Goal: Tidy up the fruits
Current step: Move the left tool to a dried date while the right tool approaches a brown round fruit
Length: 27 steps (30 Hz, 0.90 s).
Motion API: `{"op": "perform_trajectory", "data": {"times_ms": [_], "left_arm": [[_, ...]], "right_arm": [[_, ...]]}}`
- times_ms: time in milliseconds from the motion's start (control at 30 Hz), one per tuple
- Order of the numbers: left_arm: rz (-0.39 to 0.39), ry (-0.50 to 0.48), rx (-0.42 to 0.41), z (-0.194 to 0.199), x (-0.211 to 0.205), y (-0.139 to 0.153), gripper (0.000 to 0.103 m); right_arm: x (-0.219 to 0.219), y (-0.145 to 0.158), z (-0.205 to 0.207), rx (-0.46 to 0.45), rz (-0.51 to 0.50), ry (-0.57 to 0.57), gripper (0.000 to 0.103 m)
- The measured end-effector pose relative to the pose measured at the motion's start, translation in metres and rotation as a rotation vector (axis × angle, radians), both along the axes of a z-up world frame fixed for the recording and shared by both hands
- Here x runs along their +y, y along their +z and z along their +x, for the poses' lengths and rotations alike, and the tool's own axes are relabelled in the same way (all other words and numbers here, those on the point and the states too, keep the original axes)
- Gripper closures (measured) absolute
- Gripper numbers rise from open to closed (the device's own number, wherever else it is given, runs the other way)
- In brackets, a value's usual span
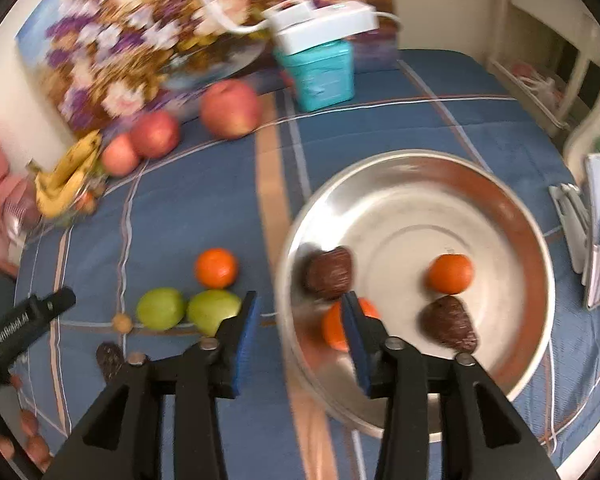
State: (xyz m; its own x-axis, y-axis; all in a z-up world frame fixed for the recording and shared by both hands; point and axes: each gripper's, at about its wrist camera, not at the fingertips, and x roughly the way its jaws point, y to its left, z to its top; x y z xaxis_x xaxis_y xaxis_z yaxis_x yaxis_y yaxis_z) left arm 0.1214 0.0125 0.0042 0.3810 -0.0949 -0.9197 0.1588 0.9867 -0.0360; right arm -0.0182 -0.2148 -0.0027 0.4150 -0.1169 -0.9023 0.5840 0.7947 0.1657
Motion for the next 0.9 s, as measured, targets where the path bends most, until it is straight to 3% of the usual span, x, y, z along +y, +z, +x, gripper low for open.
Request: {"op": "perform_trajectory", "data": {"times_ms": [133,233,367,500,900], "left_arm": [[-0.006,0.012,-0.021,0.002,0.010,0.002,0.000],[0.009,-0.003,-0.034,0.002,0.011,0.001,0.000],[0.006,0.005,-0.021,0.005,0.016,-0.005,0.000],[-0.004,-0.009,0.016,0.006,0.016,-0.016,0.000],[-0.034,-0.023,0.057,0.010,0.008,-0.038,0.000]], "right_arm": [[0.021,-0.003,0.010,0.005,-0.002,0.067,0.046],[0.033,-0.007,0.015,0.007,-0.006,0.100,0.028],[0.044,-0.016,0.018,0.020,0.003,0.101,0.024],[0.052,-0.021,0.020,0.012,0.008,0.095,0.005],[0.061,-0.036,0.038,0.044,0.030,0.056,0.004]]}}
